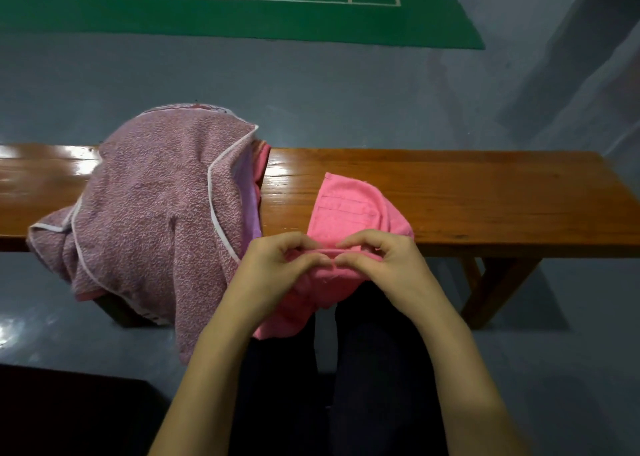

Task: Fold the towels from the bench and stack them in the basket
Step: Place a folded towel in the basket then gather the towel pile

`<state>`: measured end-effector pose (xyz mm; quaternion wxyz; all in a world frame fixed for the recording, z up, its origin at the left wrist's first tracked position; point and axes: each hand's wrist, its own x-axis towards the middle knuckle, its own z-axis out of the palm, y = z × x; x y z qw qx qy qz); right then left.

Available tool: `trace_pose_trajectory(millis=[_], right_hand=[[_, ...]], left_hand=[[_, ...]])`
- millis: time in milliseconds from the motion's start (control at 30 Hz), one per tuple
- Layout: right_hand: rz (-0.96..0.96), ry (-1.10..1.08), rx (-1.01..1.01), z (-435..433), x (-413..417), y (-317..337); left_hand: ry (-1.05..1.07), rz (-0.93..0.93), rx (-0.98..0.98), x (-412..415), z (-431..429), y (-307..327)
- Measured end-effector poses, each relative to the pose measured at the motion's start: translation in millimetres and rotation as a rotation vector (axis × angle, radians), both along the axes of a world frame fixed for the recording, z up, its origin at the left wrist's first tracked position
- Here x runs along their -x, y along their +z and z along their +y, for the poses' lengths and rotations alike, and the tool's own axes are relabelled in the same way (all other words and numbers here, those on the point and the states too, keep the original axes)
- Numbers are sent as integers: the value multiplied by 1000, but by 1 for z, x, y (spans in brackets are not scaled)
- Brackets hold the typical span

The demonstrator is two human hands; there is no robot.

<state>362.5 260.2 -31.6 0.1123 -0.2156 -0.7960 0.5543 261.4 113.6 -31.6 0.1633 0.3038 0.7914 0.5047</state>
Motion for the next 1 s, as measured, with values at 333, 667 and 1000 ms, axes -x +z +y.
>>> trace_pose_trajectory(millis=[333,667,1000], right_hand=[[-57,-18,-226,31,-10,-1],[77,-248,125,19,-7,0],[249,-162,1113,-37,22,12]], left_hand=[[383,93,-112,31,-43,-9],[586,-81,-177,28,-31,-9],[246,-488,-522,-25,22,15]])
